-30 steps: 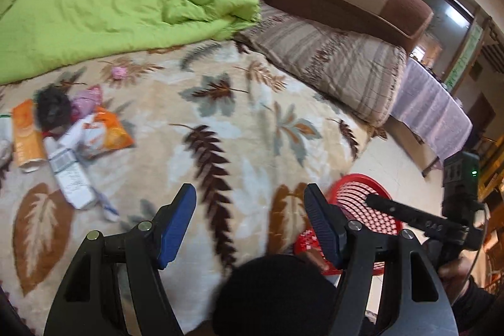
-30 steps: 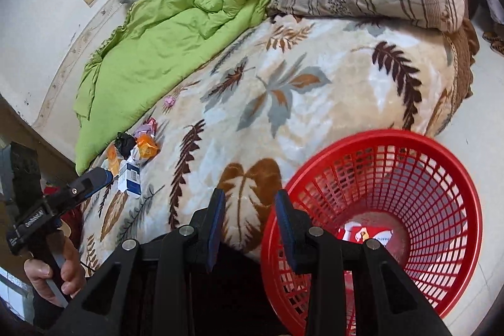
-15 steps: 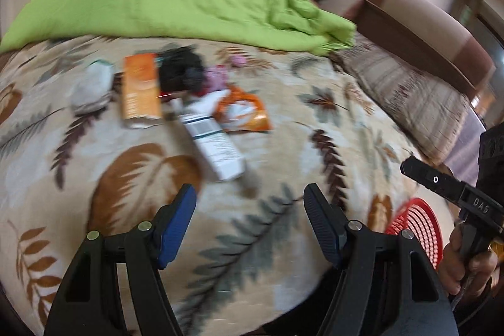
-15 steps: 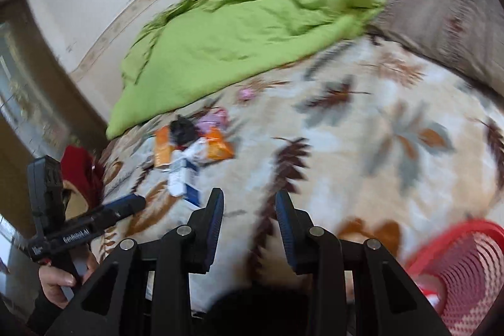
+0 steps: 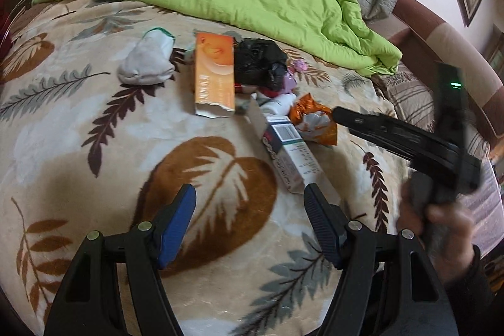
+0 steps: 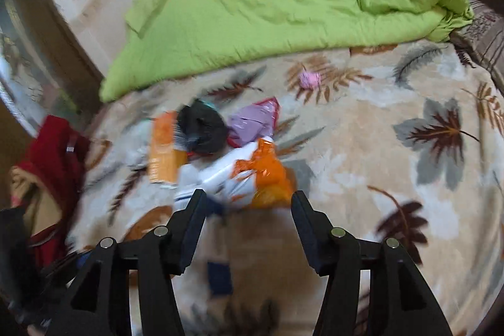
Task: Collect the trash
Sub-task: 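Grasp the orange snack bag with the right tool while the left tool grasps the white-and-blue carton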
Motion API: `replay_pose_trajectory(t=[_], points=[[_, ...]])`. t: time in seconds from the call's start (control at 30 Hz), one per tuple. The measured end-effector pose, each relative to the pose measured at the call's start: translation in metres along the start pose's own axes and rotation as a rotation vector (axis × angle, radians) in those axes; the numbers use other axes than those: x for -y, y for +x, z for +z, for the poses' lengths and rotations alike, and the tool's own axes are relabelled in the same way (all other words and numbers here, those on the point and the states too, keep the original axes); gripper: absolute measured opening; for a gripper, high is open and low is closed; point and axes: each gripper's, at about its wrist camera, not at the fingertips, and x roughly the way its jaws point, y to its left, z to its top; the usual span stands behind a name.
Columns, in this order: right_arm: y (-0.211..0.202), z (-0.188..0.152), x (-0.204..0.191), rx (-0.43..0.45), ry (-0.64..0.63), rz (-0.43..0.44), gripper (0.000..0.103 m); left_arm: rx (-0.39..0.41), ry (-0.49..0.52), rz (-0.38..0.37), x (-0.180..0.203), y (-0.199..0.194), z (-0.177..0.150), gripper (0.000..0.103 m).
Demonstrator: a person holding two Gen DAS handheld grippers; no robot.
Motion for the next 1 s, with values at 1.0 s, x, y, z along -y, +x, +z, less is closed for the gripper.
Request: replay_pose_trajectory(t=[1.0], points=[[-0.075,-0.040,0.044,0.308,0.243,-0.141,0.053,-0.143,0.021,0.194,0.059,0.107,0.034,0.039]])
